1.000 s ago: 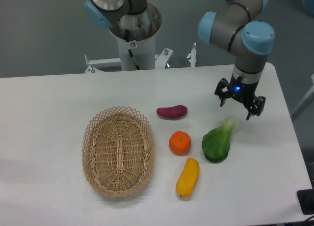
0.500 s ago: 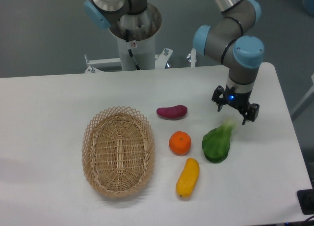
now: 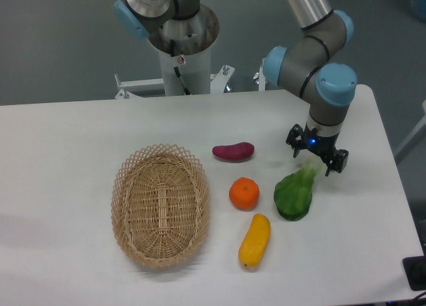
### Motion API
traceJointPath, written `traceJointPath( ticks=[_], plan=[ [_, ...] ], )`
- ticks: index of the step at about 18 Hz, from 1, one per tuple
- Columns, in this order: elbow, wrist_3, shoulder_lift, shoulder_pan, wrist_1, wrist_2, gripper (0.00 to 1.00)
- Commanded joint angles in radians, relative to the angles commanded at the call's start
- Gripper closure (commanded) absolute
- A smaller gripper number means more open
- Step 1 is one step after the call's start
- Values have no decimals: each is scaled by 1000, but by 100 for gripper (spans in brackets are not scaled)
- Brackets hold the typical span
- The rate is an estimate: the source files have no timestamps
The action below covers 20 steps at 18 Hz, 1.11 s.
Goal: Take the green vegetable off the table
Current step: 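Lower the gripper and close it on the bok choy stem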
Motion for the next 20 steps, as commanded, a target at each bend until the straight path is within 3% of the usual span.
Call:
traceJointPath(
  ticks=[6,14,20],
  plan=[
    [-5,-2,-5,-2,6,0,3],
    [-2,-2,3,-2,6,0,51],
    [9,-2,6,0,5,-2,60]
  ],
)
